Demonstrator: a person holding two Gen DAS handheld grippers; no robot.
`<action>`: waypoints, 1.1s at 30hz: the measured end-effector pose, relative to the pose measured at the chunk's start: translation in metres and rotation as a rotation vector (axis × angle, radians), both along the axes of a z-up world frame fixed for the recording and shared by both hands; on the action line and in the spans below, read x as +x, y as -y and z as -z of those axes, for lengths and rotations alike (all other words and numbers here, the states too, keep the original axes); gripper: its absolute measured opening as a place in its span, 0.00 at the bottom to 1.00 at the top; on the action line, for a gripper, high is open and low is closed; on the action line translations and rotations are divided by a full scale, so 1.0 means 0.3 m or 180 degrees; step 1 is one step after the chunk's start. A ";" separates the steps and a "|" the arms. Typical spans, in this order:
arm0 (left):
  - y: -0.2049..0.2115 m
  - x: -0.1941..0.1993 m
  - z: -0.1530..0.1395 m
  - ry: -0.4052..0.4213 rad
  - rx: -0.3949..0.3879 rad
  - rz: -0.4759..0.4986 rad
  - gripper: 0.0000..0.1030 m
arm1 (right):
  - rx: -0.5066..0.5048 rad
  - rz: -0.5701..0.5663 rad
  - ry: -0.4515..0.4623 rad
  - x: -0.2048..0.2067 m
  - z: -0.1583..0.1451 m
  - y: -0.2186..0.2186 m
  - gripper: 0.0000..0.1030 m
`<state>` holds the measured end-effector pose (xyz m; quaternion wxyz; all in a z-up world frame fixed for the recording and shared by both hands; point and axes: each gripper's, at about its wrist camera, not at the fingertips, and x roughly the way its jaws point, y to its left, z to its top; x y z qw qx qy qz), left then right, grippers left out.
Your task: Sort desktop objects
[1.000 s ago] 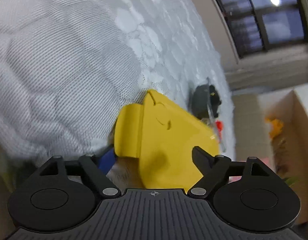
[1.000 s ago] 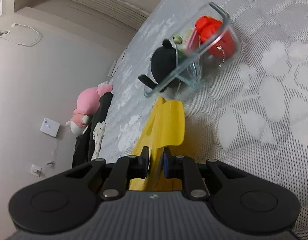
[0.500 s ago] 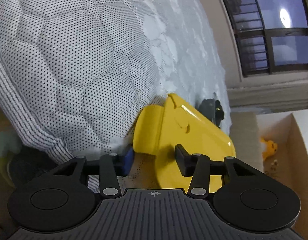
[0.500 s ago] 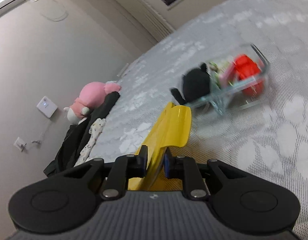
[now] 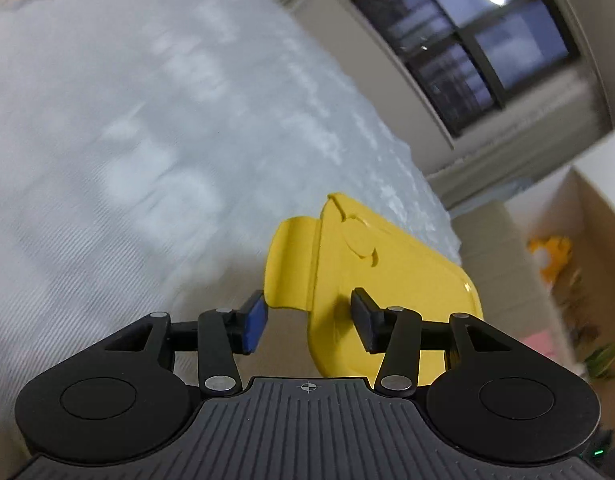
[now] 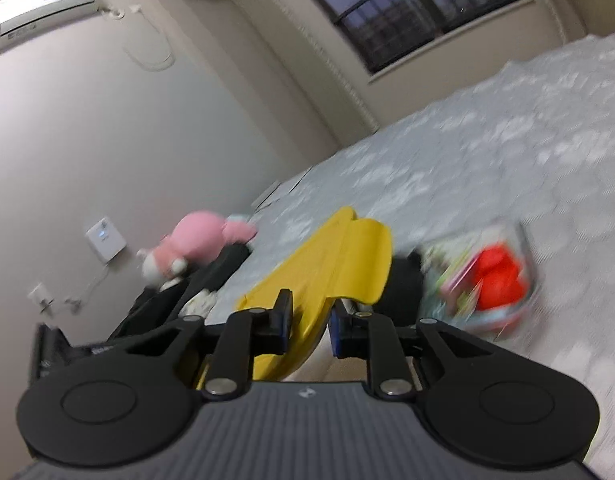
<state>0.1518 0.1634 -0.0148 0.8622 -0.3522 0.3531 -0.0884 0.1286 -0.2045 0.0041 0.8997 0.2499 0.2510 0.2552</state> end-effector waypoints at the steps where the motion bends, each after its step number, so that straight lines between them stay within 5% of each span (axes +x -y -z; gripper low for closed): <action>1: 0.048 0.045 -0.014 0.0031 0.0132 0.0047 0.51 | -0.0015 0.0059 0.0012 0.030 0.000 0.023 0.22; 8: 0.279 0.296 0.070 -0.0317 0.0311 0.0443 0.53 | 0.0006 0.0505 -0.0435 0.221 0.094 0.209 0.23; 16: 0.304 0.311 0.095 -0.0338 0.0555 0.0385 0.51 | 0.0328 0.0421 -0.0856 0.295 0.268 0.277 0.29; 22: 0.197 0.248 0.010 -0.0125 0.0548 0.0154 0.61 | 0.0224 0.0614 -0.0584 0.186 0.198 0.306 0.53; 28: 0.254 0.284 -0.041 -0.0054 0.0507 0.0321 0.67 | -0.0339 0.1082 -0.0157 0.178 0.116 0.274 0.45; 33: 0.344 0.364 0.006 -0.0214 0.0698 0.0504 0.67 | -0.0706 0.0868 -0.0267 0.292 0.147 0.171 0.25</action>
